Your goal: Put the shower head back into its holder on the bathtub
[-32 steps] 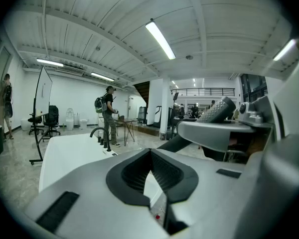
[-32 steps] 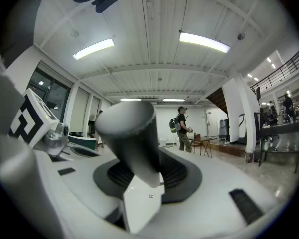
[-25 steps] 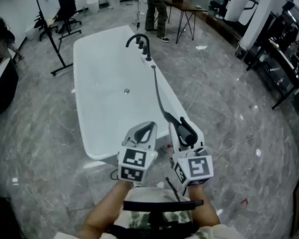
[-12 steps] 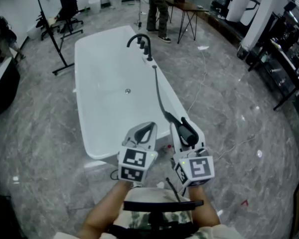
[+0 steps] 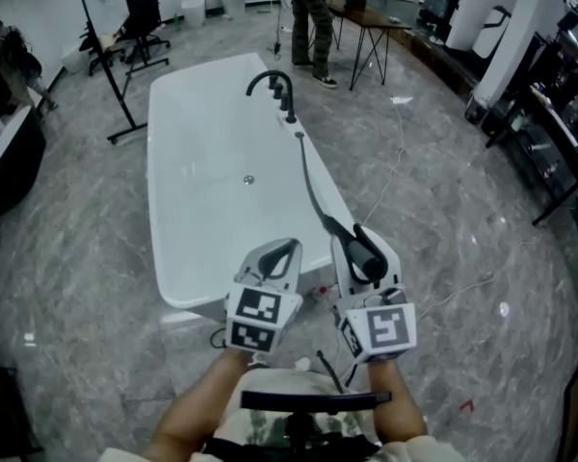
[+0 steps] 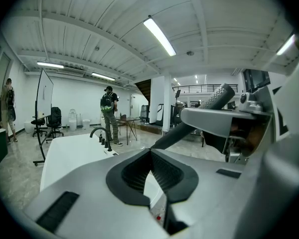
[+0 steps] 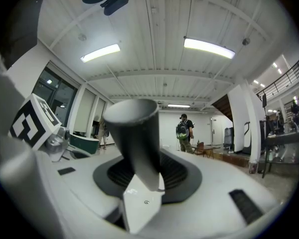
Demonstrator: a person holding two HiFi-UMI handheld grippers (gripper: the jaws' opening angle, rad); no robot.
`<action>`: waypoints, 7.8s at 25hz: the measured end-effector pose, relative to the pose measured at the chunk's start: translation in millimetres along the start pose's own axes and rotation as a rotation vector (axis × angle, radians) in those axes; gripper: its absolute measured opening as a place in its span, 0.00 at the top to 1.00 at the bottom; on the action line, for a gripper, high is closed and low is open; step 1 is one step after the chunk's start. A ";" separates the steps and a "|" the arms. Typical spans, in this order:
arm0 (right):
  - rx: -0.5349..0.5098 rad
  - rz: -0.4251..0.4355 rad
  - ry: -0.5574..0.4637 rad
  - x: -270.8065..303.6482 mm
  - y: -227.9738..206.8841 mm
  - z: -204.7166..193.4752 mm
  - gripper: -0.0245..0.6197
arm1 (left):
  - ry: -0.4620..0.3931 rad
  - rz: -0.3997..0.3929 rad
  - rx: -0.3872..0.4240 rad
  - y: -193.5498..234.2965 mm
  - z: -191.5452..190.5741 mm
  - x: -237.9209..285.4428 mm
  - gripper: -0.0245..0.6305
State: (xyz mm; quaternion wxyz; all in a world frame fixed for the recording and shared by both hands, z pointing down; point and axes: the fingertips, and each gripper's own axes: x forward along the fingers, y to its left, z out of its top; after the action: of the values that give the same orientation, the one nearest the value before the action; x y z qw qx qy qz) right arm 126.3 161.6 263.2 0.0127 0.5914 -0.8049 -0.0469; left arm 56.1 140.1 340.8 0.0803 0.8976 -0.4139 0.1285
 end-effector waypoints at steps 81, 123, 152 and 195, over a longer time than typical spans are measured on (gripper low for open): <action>-0.396 0.195 -0.286 475.5 -158.7 260.6 0.75 | -0.132 0.081 -0.043 264.0 181.0 295.5 0.95; -0.259 0.348 -0.224 593.8 -212.0 185.5 0.75 | -0.052 0.248 -0.101 292.3 156.4 367.6 0.95; -0.320 0.297 -0.231 636.1 -208.8 152.5 0.75 | -0.010 0.287 -0.146 314.2 121.9 365.9 0.95; -0.055 0.257 0.081 654.6 -244.2 -97.4 0.75 | 0.043 0.265 -0.181 346.2 75.7 424.1 0.95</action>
State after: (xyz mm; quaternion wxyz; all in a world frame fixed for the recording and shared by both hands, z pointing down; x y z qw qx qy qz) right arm 169.3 -540.6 315.0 0.0672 0.4843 -0.8712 -0.0431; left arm 68.9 -408.3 407.7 0.1518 0.8214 -0.5366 0.1194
